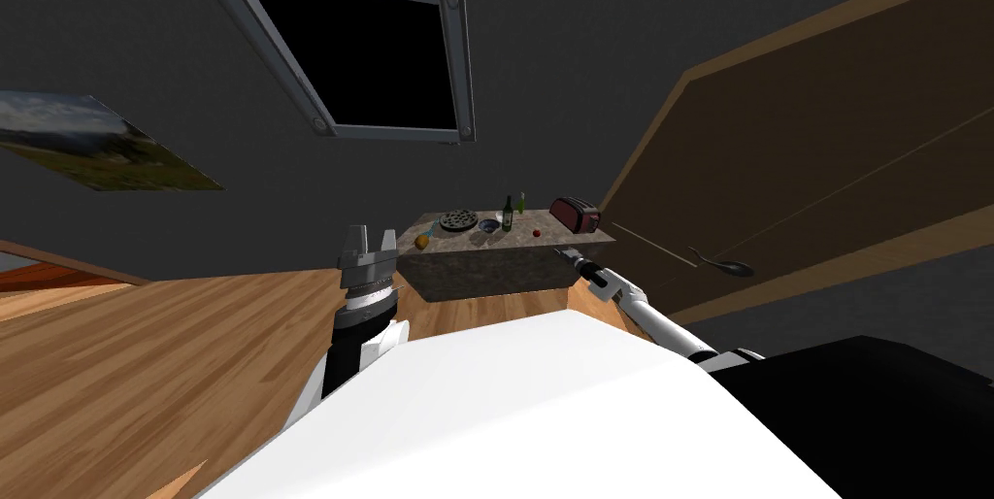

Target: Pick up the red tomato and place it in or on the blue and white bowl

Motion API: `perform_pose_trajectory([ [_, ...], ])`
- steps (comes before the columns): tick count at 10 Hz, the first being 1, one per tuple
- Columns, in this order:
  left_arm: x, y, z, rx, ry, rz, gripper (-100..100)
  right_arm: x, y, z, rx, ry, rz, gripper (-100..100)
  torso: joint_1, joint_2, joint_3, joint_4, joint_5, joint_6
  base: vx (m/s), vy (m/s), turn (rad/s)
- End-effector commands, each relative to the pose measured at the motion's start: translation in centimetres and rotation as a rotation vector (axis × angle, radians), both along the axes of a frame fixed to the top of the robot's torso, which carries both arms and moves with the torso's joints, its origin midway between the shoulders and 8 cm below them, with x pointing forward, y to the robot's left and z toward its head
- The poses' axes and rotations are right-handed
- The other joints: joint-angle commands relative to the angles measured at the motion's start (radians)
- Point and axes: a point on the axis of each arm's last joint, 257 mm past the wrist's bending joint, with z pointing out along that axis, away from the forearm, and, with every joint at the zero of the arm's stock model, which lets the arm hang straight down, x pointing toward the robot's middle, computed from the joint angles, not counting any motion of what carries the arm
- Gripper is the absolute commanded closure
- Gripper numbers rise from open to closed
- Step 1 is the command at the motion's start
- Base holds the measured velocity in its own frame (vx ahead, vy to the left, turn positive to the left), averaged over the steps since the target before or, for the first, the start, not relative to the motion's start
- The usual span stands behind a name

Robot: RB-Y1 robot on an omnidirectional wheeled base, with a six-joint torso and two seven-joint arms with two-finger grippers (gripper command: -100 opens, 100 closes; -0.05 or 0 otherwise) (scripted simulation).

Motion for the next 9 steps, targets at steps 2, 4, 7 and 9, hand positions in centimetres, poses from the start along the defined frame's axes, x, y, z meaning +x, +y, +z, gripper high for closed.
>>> perform_pose_trajectory([
  [2,0.0,0.0,0.0,0.000,0.000,0.000,0,0.1,-1.3,0.4,0.036,-0.007,-0.060,-100,-0.001,0.000,0.000,0.000,0.000,0.000,-0.227,-0.089,-0.007],
  [4,0.0,0.0,0.0,0.000,0.001,0.000,0,-0.3,-0.2,-0.4,0.037,0.003,-0.036,-100,0.000,-0.013,-0.007,-0.002,0.000,0.000,0.118,-0.028,-0.081],
  [7,0.0,0.0,0.0,0.000,0.000,0.000,0,-0.7,1.5,-1.3,0.011,0.013,0.024,-100,0.008,-0.027,-0.016,-0.006,0.002,-0.001,0.179,0.058,-0.004],
  [9,0.0,0.0,0.0,0.000,0.000,0.000,0,-0.8,2.4,-1.7,-0.004,0.016,0.057,-100,0.009,-0.031,-0.018,-0.007,0.002,-0.001,0.239,0.074,-0.007],
])
